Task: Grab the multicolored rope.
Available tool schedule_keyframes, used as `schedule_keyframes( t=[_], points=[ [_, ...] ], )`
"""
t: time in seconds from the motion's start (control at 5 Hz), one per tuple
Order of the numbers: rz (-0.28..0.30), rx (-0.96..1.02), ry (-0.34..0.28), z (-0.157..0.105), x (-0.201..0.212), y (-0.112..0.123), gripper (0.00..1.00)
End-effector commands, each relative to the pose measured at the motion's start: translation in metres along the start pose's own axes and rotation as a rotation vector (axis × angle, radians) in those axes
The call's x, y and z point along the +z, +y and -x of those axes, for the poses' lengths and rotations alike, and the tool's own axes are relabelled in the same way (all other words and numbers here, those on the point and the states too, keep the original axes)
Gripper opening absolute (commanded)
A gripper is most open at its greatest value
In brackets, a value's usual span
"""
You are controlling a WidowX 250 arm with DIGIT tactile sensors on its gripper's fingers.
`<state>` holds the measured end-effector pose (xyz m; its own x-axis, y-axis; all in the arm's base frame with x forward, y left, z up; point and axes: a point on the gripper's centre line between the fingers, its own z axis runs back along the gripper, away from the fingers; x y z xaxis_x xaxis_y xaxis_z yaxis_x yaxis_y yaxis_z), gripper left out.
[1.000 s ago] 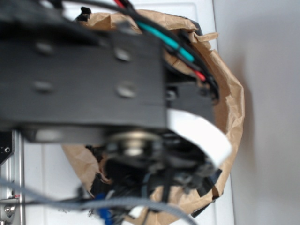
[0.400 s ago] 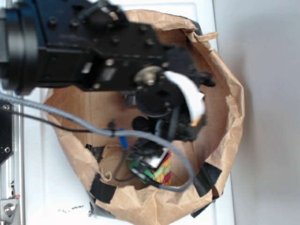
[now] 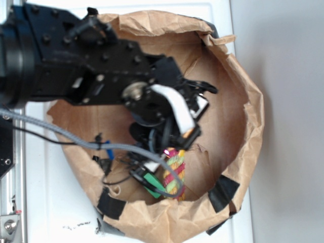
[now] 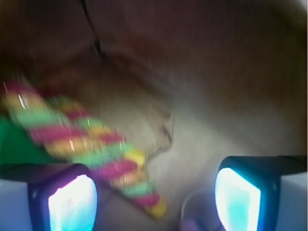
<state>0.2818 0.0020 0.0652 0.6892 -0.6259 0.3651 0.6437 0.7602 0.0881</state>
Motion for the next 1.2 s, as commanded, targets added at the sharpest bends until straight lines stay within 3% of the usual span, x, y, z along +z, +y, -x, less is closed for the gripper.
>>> schedule_keyframes(
  t=[0.0,0.4,0.6,0.8,1.0],
  points=[
    [0.031,-0.121,0.026,-0.008,0.009,-0.045,1.00],
    [0.056,-0.119,0.044,-0.018,0.009,-0.059,1.00],
    [0.054,-0.090,0.048,-0.027,0.009,-0.059,0.88],
    [0.043,-0.062,0.035,-0.032,0.009,-0.056,0.00],
    [0.038,-0.056,0.021,-0.029,0.009,-0.054,0.00]
  ],
)
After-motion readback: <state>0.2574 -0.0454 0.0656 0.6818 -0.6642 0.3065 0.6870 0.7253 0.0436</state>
